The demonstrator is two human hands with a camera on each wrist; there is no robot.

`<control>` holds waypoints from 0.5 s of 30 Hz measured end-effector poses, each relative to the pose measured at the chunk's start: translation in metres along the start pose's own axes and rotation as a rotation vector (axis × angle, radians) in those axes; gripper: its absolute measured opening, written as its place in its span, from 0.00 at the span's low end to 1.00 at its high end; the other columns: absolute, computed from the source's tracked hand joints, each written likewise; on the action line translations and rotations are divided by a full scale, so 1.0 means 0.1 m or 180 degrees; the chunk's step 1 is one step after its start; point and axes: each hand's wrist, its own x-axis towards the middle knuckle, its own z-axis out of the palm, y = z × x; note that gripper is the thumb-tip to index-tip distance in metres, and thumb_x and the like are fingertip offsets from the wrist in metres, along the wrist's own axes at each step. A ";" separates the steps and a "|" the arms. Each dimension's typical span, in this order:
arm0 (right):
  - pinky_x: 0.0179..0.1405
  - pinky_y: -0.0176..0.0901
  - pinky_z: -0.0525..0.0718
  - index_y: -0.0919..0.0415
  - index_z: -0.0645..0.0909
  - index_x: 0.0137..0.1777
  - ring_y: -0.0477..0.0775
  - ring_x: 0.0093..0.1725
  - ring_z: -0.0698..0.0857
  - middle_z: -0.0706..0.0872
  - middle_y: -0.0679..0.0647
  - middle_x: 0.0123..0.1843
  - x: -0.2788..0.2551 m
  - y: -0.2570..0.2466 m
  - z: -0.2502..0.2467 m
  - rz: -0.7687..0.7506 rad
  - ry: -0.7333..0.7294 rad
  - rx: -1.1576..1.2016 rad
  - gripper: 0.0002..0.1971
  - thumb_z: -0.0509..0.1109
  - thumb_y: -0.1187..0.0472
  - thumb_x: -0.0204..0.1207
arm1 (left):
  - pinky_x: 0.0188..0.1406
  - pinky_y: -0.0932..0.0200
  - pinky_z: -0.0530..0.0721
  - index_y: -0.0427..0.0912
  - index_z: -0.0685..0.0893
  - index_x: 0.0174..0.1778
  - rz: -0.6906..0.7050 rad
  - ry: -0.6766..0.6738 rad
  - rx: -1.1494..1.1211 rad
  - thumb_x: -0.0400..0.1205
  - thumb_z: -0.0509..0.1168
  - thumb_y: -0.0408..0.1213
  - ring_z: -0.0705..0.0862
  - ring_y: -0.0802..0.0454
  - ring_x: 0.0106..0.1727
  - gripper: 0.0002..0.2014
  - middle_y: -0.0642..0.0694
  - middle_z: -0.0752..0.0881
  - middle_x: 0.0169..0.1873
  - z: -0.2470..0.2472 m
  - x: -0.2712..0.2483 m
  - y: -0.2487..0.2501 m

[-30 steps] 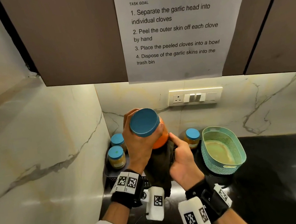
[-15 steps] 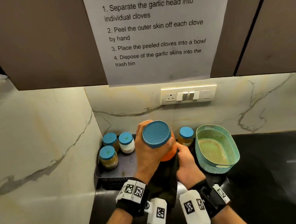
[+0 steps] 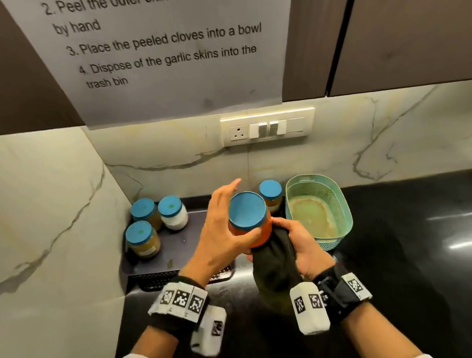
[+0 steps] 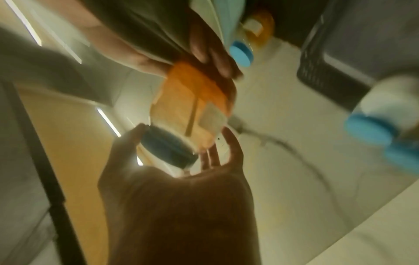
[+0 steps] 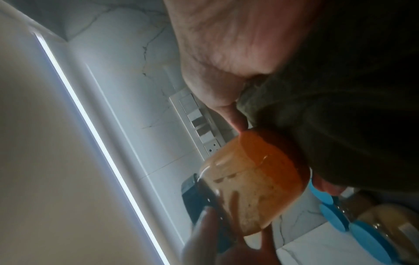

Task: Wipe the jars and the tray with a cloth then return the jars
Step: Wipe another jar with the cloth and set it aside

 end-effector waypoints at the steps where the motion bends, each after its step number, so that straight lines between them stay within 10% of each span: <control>1: 0.65 0.69 0.87 0.67 0.78 0.79 0.74 0.66 0.87 0.85 0.72 0.73 0.01 -0.04 -0.04 0.0048 -0.0015 -0.0057 0.26 0.62 0.51 0.88 | 0.78 0.53 0.79 0.59 0.64 0.88 0.0229 -0.0282 0.0393 0.73 0.76 0.54 0.72 0.57 0.78 0.47 0.54 0.70 0.76 -0.07 0.05 0.04; 7: 0.86 0.72 0.66 0.74 0.84 0.71 0.80 0.65 0.84 0.82 0.80 0.72 0.02 -0.23 -0.29 0.0350 0.0124 -0.0526 0.28 0.66 0.51 0.81 | 0.54 0.58 0.84 0.62 0.74 0.82 0.0782 -0.1171 0.1752 0.74 0.75 0.61 0.79 0.51 0.60 0.39 0.51 0.74 0.62 -0.16 0.33 0.11; 15: 0.72 0.70 0.79 0.74 0.81 0.73 0.78 0.64 0.86 0.86 0.75 0.69 0.05 -0.41 -0.64 0.0140 0.0594 -0.0304 0.25 0.62 0.52 0.88 | 0.50 0.47 0.88 0.44 0.81 0.57 -0.1244 -0.0090 0.2031 0.71 0.72 0.75 0.86 0.45 0.53 0.37 0.46 0.87 0.52 0.29 0.71 -0.10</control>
